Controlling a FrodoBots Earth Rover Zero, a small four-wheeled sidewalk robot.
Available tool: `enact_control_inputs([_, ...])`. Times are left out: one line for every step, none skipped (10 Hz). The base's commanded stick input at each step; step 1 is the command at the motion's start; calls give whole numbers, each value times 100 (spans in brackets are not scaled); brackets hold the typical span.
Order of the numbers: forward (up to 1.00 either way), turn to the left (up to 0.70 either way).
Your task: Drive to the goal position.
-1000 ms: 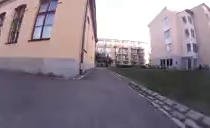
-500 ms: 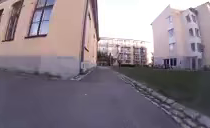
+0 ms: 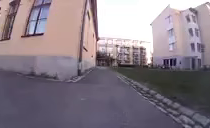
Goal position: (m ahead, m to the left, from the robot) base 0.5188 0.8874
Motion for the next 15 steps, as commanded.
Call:
enact_control_inputs([46,12])
enact_control_inputs([100,27])
enact_control_inputs([100,27])
enact_control_inputs([100,27])
enact_control_inputs([100,27])
enact_control_inputs([100,27])
enact_control_inputs([0,45])
enact_control_inputs([0,45])
enact_control_inputs([0,45])
enact_control_inputs([0,45])
enact_control_inputs([0,45])
enact_control_inputs([0,45])
enact_control_inputs([0,45])
enact_control_inputs([0,45])
enact_control_inputs([0,45])
